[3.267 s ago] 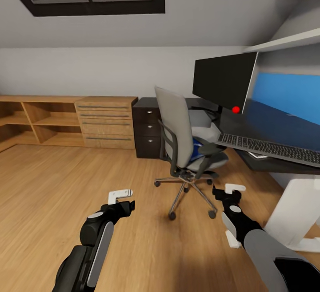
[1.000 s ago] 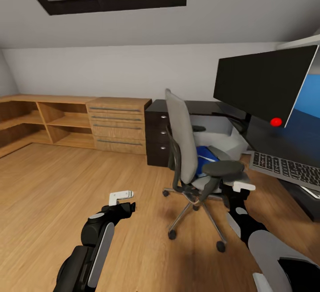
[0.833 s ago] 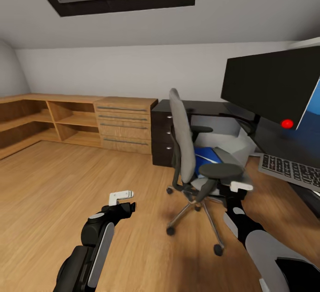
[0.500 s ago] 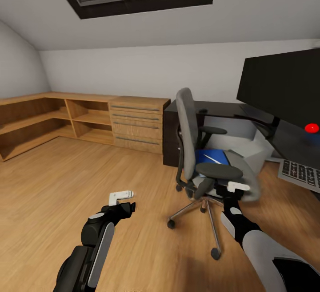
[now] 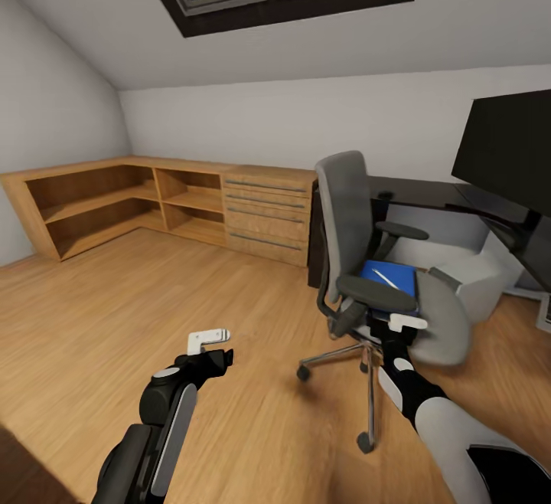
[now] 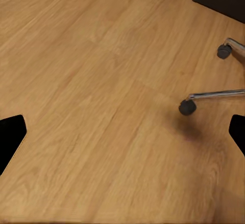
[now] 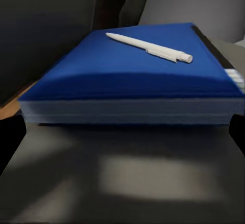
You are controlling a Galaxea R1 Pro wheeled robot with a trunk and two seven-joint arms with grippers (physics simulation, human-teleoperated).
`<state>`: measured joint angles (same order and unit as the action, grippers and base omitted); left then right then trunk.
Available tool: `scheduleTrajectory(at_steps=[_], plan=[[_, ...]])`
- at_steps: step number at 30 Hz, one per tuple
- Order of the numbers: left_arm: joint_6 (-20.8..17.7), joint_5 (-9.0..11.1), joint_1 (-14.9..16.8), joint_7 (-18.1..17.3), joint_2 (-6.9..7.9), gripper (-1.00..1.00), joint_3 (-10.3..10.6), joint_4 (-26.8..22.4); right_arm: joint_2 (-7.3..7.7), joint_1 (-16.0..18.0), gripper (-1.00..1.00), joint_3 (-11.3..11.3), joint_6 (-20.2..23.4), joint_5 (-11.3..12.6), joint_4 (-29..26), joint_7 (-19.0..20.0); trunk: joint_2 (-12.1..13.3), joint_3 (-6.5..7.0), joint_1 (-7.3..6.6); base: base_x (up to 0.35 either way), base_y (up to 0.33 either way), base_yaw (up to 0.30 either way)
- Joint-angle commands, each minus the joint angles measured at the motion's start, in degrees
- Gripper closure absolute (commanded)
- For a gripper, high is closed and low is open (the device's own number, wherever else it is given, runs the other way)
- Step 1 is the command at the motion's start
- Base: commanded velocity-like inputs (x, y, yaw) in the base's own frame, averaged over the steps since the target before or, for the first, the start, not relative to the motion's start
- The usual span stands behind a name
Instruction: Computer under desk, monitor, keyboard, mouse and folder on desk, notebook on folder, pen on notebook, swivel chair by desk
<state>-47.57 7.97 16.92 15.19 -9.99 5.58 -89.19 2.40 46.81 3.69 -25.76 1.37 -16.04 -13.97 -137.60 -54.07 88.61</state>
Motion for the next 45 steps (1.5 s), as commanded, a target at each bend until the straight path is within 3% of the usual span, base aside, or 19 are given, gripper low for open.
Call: scheduleTrajectory(at_steps=[1, 9, 21, 24, 31, 33, 39, 41, 45], plan=[[-0.17, 0.57, 0.04, 0.54, 0.00, -1.00, 0.05, -0.03, 0.03, 0.04, -1.00, 0.16, -0.25, 0.13, 0.04, 0.11, -0.02, -0.05, -0.01, 0.000, 0.000, 0.105], [-0.16, 0.58, 0.04, 0.62, 0.00, -1.00, 0.05, -0.02, 0.30, 0.03, -1.00, 0.25, -0.25, 0.13, -0.04, 0.18, -0.02, -0.01, -0.01, 0.000, 0.000, 0.007], [-0.10, 0.56, 0.04, 0.80, 0.00, -1.00, 0.02, -0.08, 1.09, 0.03, -1.00, 0.52, -0.08, 0.19, -0.01, 0.34, -0.02, 0.46, -0.01, 0.000, 0.000, -0.231], [-0.03, 0.56, 0.04, 0.80, 0.00, -1.00, -0.09, -0.27, 1.64, 0.03, -1.00, 1.01, -0.04, 1.67, 0.03, 0.38, -0.02, 0.55, -0.01, 0.000, 0.000, -0.274], [0.02, 0.57, 0.04, 0.95, 0.00, -1.00, -0.32, -0.89, 2.64, 0.03, -1.00, 1.31, 0.05, 11.43, 0.14, 0.54, -0.02, 0.74, -0.01, 0.000, 0.000, -0.277], [0.02, 0.59, 0.04, 0.97, 0.00, -1.00, -0.37, -0.95, 2.63, 0.00, -1.00, 1.32, 0.18, 15.16, 0.19, 0.59, -0.02, 0.78, -0.01, 0.000, 0.000, -0.262], [0.02, 0.62, 0.04, 0.98, 0.00, -1.00, -0.39, -0.98, 2.40, -0.04, -1.00, 1.25, 0.39, 19.93, 0.22, 0.68, -0.02, 0.81, -0.01, 0.000, 0.000, -0.254], [0.02, 0.61, 0.04, 0.98, 0.02, -1.00, -0.39, -0.98, 2.25, -0.05, -1.00, 1.24, 0.52, 23.62, 0.22, 0.69, -0.02, 0.81, -0.01, 0.000, 0.000, -0.171], [0.02, 0.59, 0.04, 0.98, 0.00, -1.00, -0.39, -0.99, 2.19, -0.05, -1.00, 1.23, 0.73, 27.55, 0.20, 0.70, -0.02, 0.81, -0.01, 0.000, 0.000, -0.066]])
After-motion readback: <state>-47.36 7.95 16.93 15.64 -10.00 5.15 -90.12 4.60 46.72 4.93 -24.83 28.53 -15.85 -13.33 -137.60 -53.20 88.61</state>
